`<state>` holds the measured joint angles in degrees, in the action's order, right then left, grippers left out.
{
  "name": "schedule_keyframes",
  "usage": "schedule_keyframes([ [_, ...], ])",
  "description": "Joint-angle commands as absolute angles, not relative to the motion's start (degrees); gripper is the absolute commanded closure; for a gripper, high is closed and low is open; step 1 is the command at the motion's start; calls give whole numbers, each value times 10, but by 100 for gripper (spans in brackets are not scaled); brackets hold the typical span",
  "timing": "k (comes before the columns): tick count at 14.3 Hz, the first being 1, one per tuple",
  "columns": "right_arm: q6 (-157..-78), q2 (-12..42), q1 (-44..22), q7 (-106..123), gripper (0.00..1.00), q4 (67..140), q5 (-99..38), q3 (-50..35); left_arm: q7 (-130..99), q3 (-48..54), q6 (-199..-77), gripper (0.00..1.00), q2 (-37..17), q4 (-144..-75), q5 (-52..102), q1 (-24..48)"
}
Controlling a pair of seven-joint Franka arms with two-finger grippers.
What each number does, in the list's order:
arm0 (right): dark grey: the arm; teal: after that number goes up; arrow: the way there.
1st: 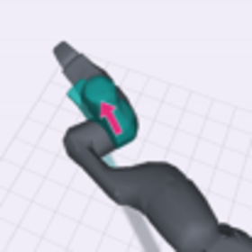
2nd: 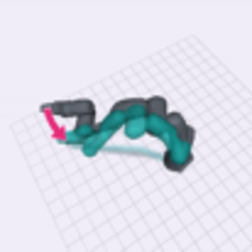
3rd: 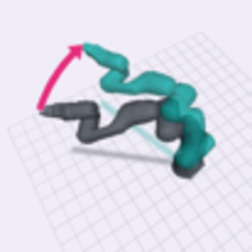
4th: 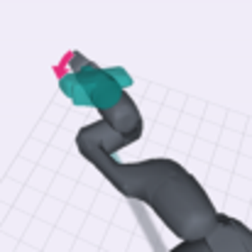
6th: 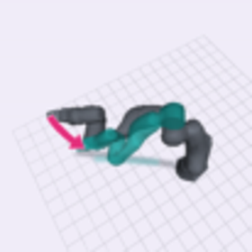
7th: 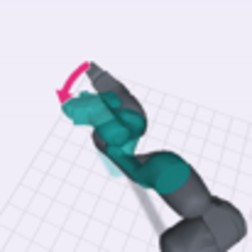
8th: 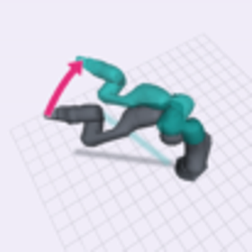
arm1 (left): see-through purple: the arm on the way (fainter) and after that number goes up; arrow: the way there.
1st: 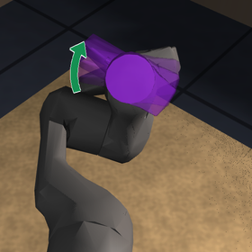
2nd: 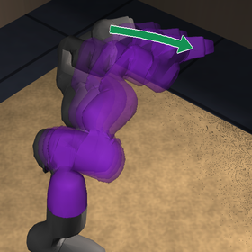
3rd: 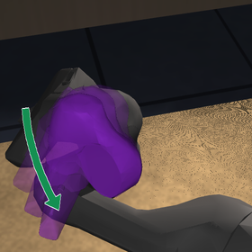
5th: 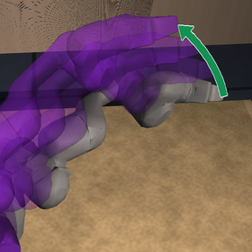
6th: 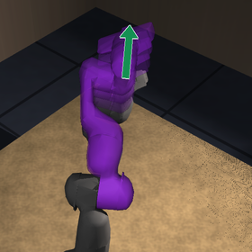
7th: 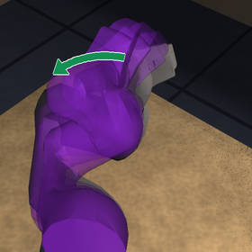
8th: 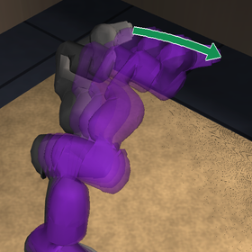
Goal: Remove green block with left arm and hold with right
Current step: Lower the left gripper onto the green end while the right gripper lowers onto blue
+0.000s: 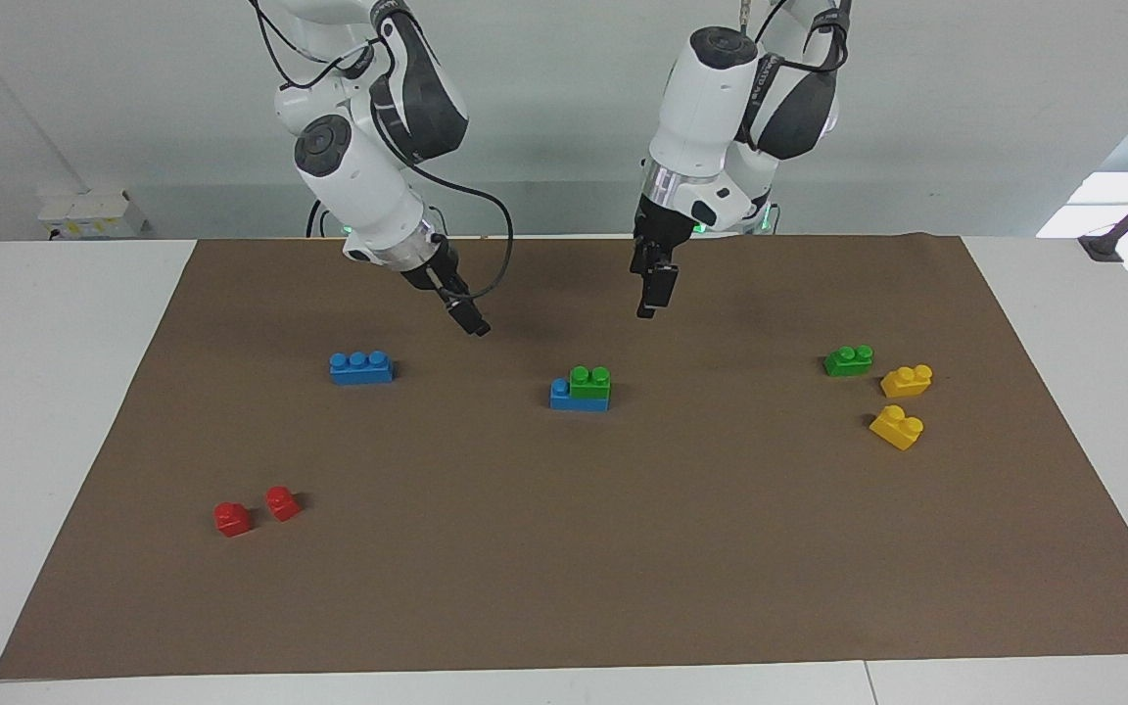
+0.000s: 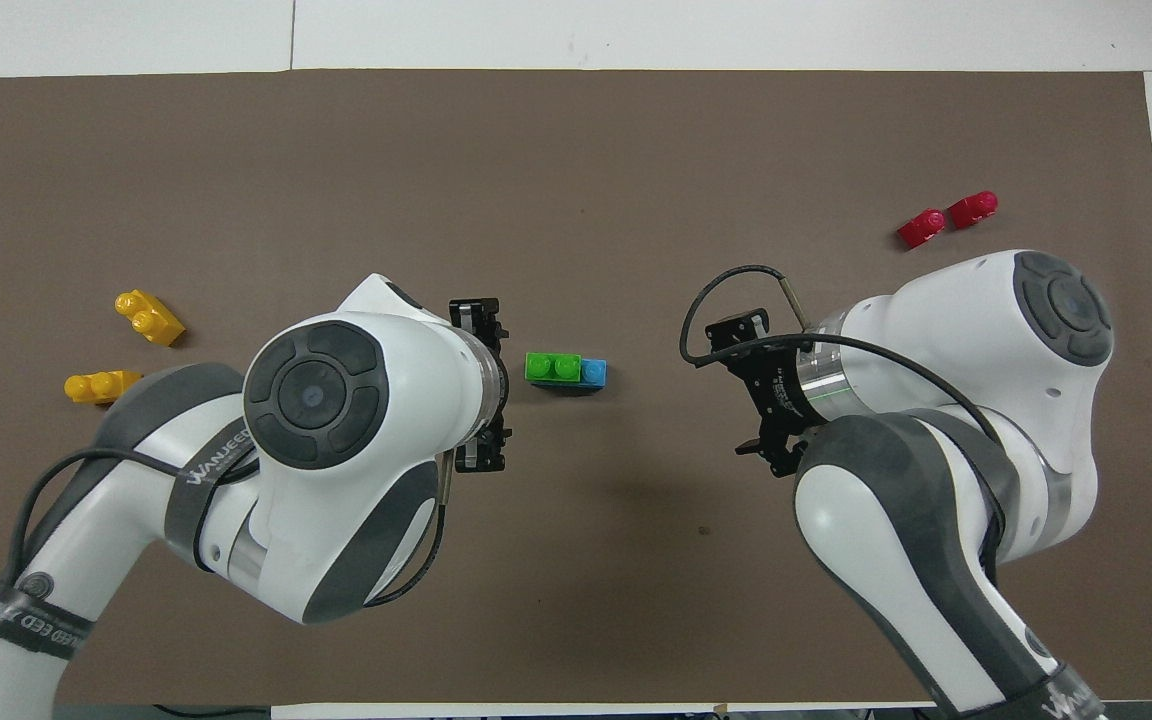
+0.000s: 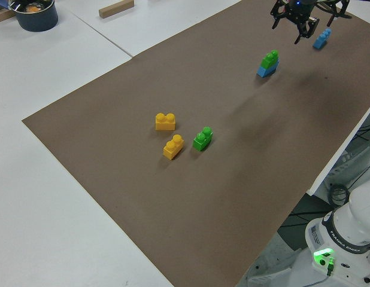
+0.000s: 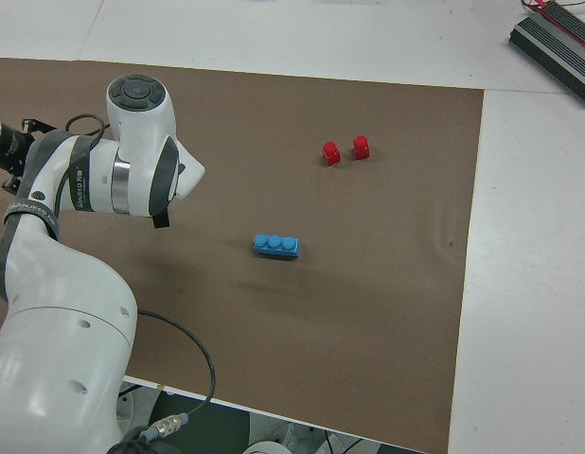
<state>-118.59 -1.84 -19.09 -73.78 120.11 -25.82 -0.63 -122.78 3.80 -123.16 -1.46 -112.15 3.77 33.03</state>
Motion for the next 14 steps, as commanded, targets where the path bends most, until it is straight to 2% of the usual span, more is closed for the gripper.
schedule_keyframes([
  [1,-1229,-9,-211,-747,3,1218,-284,-4,-1275,29,-1243,1,-50,-1101,15,347],
  [5,-1251,8,-221,-756,3,1218,-306,-4,-1289,29,-1241,1,-91,-1078,10,356],
  [14,-1304,47,-255,-795,3,1222,-325,-4,-1296,29,-1266,3,-121,-1083,5,359],
])
